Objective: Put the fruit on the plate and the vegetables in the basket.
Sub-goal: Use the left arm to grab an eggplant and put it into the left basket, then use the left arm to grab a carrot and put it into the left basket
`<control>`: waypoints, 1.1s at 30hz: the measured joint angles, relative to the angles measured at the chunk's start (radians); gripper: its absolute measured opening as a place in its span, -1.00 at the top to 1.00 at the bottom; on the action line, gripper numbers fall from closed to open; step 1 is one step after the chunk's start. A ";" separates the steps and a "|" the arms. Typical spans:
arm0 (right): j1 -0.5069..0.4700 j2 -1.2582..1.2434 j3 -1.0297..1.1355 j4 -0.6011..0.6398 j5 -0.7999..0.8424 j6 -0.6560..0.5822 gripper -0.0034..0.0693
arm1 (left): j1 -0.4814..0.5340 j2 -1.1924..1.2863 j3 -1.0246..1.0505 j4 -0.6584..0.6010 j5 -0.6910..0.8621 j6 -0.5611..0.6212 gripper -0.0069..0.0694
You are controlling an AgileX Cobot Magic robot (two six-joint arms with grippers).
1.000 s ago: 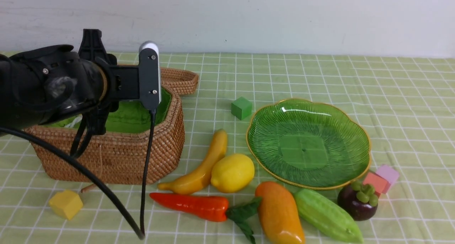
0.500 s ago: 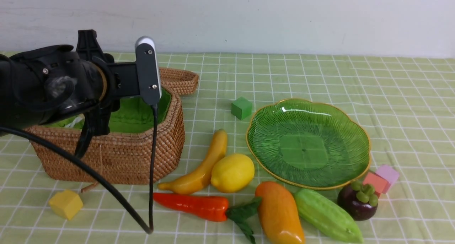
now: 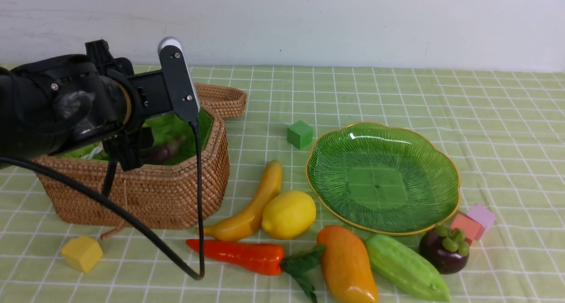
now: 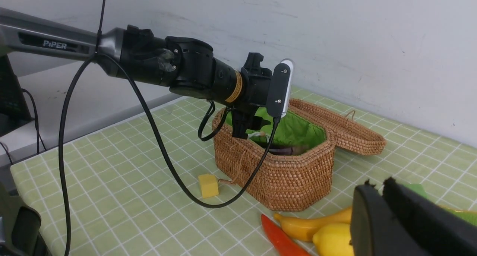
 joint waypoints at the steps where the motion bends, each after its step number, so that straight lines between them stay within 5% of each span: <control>1: 0.000 0.000 0.000 0.000 0.000 0.000 0.75 | -0.006 -0.009 0.000 -0.029 0.016 0.000 -0.63; 6: 0.000 0.000 0.000 -0.001 0.000 0.000 0.73 | -0.069 -0.077 0.000 -0.149 0.069 -0.017 -0.44; 11: 0.000 0.000 0.000 -0.001 -0.003 -0.010 0.73 | -0.211 -0.165 0.000 -0.303 0.093 -0.162 0.13; 12: 0.000 0.000 0.000 -0.001 -0.004 -0.016 0.73 | -0.275 -0.193 0.000 -0.392 0.099 -0.250 0.44; 13: 0.000 0.000 0.000 -0.001 -0.004 -0.016 0.73 | -0.282 -0.195 0.000 -0.392 0.099 -0.258 0.44; 16: 0.000 0.000 0.000 -0.001 -0.004 -0.028 0.72 | -0.373 -0.202 -0.002 -0.560 0.175 -0.256 0.86; 23: 0.000 0.000 0.000 -0.001 0.000 -0.029 0.70 | -0.358 -0.087 -0.002 -1.024 0.458 0.218 0.85; 29: 0.000 0.000 0.000 -0.001 0.017 -0.029 0.69 | -0.208 -0.006 -0.002 -1.176 0.410 0.398 0.80; 33: 0.000 0.000 0.000 0.000 0.033 -0.029 0.69 | -0.159 0.046 -0.005 -1.195 0.340 0.516 0.41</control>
